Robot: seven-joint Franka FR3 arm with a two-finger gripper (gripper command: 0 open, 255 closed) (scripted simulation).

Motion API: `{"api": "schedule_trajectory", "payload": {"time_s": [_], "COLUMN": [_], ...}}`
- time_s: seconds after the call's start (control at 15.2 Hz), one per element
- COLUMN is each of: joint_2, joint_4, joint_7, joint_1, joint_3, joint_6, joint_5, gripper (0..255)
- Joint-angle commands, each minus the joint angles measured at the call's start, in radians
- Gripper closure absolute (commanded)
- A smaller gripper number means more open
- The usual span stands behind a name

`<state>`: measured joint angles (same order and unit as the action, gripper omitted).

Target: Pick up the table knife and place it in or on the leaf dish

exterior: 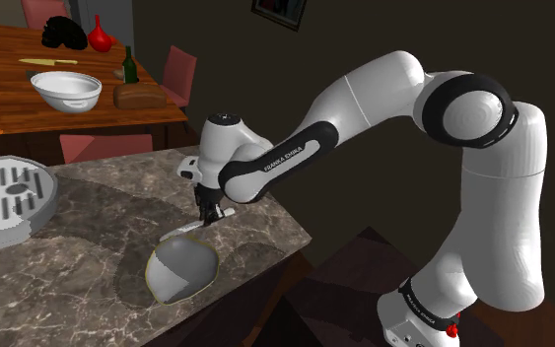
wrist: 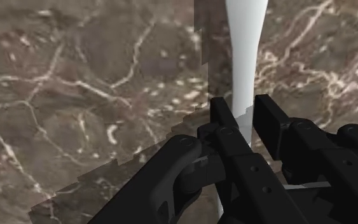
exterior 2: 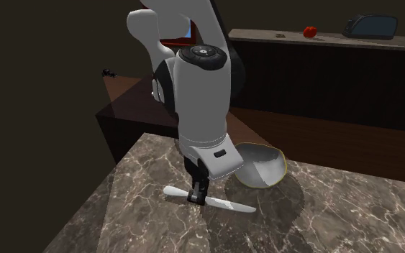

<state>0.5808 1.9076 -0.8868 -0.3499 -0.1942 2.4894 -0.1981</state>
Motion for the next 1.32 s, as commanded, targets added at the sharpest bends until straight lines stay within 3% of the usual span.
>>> {"api": "schedule_trajectory", "payload": {"time_s": [0.0,1.25], "joint_2": [-0.019,-0.191], "joint_4": [0.003,-0.018], "joint_7": [-0.004,-0.043], "joint_1": [0.004,0.030], "joint_3": [-0.004,-0.040], "joint_6": [-0.015,-0.205], "joint_5": [0.005,0.062], "gripper": [255,255]}}
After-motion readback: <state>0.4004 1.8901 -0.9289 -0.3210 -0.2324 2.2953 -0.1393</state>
